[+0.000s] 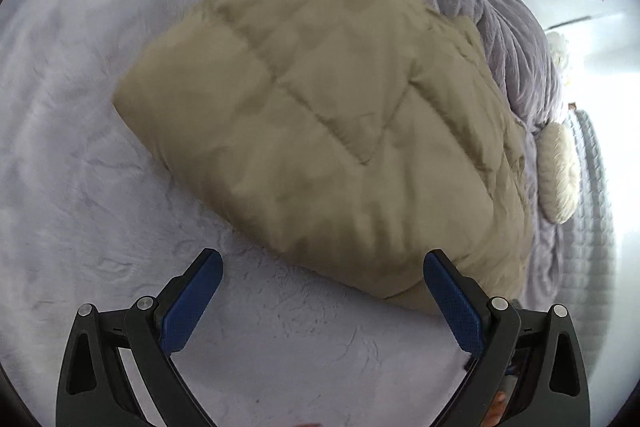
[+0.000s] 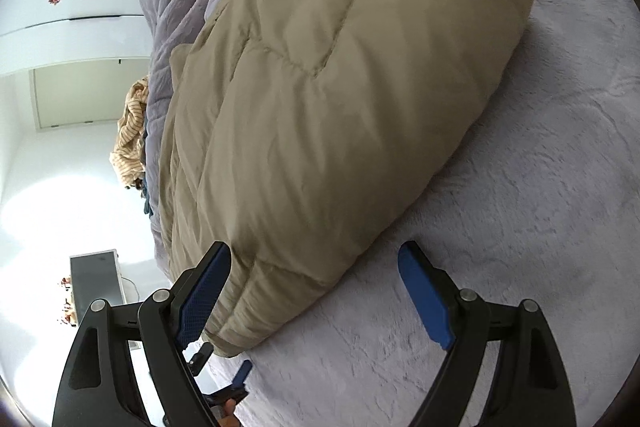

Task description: Fold large clothes

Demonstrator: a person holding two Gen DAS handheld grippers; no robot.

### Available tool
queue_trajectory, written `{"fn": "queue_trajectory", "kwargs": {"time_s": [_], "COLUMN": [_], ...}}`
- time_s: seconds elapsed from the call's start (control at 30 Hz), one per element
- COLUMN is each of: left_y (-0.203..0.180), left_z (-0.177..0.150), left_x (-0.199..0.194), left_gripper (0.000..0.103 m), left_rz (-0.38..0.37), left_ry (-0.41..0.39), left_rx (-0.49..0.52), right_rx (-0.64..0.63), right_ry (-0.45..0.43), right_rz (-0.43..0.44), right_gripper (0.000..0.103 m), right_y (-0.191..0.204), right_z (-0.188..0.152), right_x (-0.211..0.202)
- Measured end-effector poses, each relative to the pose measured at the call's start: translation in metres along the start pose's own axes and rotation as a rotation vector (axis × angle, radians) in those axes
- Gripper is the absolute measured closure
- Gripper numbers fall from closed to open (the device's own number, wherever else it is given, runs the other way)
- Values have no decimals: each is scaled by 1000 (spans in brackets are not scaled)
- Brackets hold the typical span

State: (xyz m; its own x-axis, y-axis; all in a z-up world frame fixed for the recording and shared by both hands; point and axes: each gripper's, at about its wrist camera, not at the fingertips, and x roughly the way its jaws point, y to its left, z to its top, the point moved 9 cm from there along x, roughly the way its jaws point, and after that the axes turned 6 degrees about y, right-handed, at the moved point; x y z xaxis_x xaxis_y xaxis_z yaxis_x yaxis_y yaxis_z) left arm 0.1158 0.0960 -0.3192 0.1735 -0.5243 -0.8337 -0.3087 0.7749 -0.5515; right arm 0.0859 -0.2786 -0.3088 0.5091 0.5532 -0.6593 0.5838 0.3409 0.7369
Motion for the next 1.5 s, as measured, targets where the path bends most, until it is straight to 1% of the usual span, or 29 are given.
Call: {"fn": "queue_trajectory", "kwargs": {"time_s": [0.1,0.2,0.27,0.3,0.33,0.4,0.53,0.67,0.77,0.83,0.9,0.93,0.97,1.0,1.03,1.07,1.1,1.13,1.17,1.2,1.23,1.33,1.5], "left_y": [1,-10,-18,-23,-26,-30,-28,-38,-44,-42,-39,-38,-37,-39,-41,-44,-48,-52,-56,-63,-67,-76,-76], "left_z": [7,12,16,19,22,26,36,47,55,56,56,56,57,57,58,59,59,59,58,57,56,52,30], "left_x": [8,10,10,11,14,17,30,34,41,46,49,49,48,46,44,40,36,32,28,23,19,3,-27], "left_gripper": [2,2,2,2,2,2,2,2,2,2,4,16,33,42,56,64,67,71,74,75,76,76,76], "left_rz": [-52,-109,-128,-132,-129,-128,-133,-144,-124,-109,-117,-121,-122,-141,-157,-166,-160,-155,-151,-147,-149,-167,-182], "left_ry": [-8,-30,-35,-38,-40,-40,-35,-68,-88,-94,-94,-100,-102,-102,-104,-110,-121,-131,-141,-154,-163,-188,-206], "left_rx": [-27,-14,-3,4,10,11,-17,-39,-44,-45,-56,-63,-65,-63,-61,-51,-33,-14,4,32,48,81,125], "right_rx": [8,16,16,18,20,19,4,-18,-32,-38,-34,-30,-14,-3,19,38,63,78,103,109,100,52,-18], "right_ry": [2,-7,-20,-24,-24,-36,4,38,59,71,78,78,75,75,77,81,89,99,107,105,103,108,145], "right_rz": [23,62,85,96,106,121,116,110,97,95,104,112,128,134,139,145,152,161,190,213,232,252,263], "right_gripper": [15,15,15,9,0,0,0,0,0,0,0,0,0,1,4,8,28,51,56,68,74,79,80], "right_y": [-1,4,5,5,10,15,22,28,31,32,32,31,30,28,26,25,23,21,21,22,26,35,43], "right_z": [5,14,20,24,27,33,42,48,52,54,56,56,58,58,59,59,60,60,60,60,59,54,32], "right_x": [5,8,6,7,8,11,25,38,48,52,54,54,53,53,52,52,53,53,53,51,47,37,17]}}
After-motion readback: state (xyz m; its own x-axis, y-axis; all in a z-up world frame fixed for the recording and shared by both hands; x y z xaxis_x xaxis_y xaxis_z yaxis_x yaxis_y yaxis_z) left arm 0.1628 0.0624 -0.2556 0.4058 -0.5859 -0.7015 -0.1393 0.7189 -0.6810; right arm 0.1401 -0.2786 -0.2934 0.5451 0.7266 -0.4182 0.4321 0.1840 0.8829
